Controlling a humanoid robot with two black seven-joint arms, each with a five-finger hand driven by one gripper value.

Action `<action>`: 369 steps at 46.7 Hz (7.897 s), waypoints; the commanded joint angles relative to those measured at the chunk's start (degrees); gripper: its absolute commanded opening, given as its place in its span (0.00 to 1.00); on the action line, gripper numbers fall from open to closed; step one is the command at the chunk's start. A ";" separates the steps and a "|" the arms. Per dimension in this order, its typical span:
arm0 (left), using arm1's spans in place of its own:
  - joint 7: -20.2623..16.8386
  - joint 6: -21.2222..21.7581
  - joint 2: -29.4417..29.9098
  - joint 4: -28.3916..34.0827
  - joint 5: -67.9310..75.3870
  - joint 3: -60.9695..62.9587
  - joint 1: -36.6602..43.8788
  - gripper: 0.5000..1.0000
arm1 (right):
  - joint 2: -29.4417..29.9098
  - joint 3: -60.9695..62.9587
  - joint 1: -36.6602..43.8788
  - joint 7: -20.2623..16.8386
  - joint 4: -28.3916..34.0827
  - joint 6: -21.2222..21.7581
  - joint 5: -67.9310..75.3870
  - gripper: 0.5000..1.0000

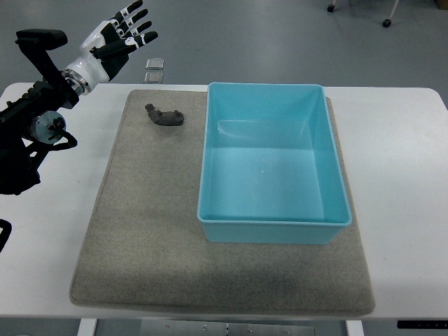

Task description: Place brown hippo in blue box with left hand

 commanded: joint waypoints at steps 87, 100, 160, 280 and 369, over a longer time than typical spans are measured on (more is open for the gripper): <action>0.00 21.42 1.68 -1.95 56.76 24.63 -5.82 0.81 | 0.00 0.00 0.02 0.08 0.00 0.00 0.00 0.87; -0.18 21.16 1.68 -2.57 56.76 24.63 -5.73 0.80 | 0.00 0.00 0.02 -0.01 0.00 0.00 0.00 0.87; -0.09 21.60 1.24 -2.30 56.76 27.53 -5.11 0.38 | 0.00 0.00 0.02 -0.01 0.00 0.00 0.00 0.87; 0.96 21.68 -10.19 -30.17 57.73 45.46 -18.21 0.25 | 0.00 0.00 0.02 -0.01 0.00 0.00 0.00 0.87; 0.87 31.79 -4.65 -2.57 -9.86 9.51 -5.82 0.98 | 0.00 0.00 0.02 0.08 0.00 0.00 0.00 0.87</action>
